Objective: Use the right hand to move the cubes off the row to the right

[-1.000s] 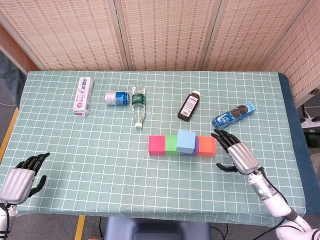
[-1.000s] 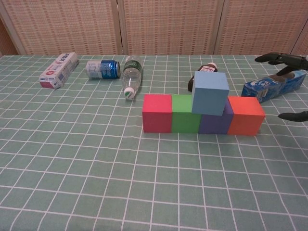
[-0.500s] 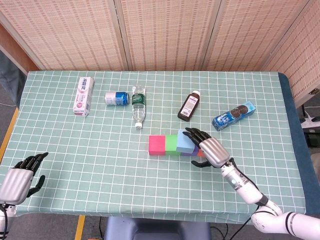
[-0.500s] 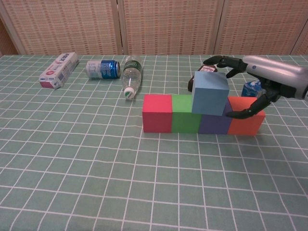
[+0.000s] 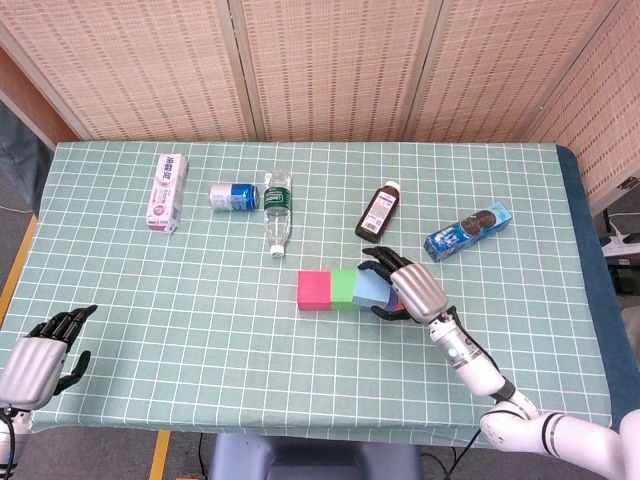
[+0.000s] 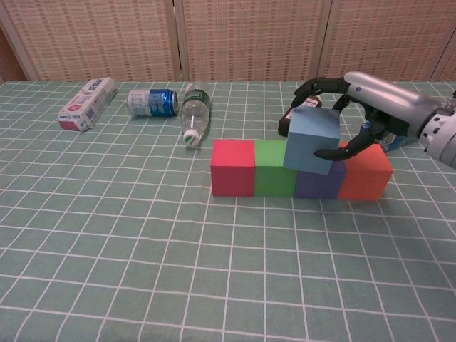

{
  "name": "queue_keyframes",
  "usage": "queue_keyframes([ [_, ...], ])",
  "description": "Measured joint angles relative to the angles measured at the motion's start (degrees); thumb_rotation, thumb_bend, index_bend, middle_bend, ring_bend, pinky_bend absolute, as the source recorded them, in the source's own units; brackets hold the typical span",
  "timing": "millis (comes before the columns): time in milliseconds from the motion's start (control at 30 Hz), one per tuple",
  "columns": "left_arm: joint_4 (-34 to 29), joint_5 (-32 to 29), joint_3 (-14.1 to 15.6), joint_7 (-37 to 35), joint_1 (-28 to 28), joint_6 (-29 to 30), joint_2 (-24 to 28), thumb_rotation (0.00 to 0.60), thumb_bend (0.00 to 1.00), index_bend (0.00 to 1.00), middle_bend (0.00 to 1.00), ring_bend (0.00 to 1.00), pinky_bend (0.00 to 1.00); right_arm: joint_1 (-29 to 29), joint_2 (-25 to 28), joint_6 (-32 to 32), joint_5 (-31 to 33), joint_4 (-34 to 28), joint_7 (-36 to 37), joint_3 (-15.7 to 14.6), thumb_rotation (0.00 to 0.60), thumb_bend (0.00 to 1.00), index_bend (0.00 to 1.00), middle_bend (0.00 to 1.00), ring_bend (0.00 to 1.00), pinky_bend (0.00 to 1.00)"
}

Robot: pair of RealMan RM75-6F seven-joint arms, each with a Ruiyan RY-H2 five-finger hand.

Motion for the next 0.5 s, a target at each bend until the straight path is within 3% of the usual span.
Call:
queue_keyframes([
  [100,0.17,0.01,-0.09,-0.39,0.1,0.27,0.02,0.6,0.47,0.13,0.2,0.22,0.4,-0.14,-1.44,2.46,-0.42,2.41,0.58,0.12,0.6,0.44,0.56,0.45,0.49,0.71],
  [167,0.21,-0.13,-0.14,-0.52,0.12,0.23,0.03,0.6,0.47,0.13,0.2,0.22,0.4,-0.36,-2.06,4.16,-0.8,3.43,1.08,0.15,0.6,0.48,0.6,0.49,0.53,0.75],
  [500,0.16,0.16,-0.03,-0.26,0.13,0.24,0.0,0.6,0.47,0.13,0.2,0.22,0.4,-3.31,-1.28,11.88,-4.11,3.95,0.63,-1.74,0.6,0.49,0.61,0.5,0.55,0.76],
])
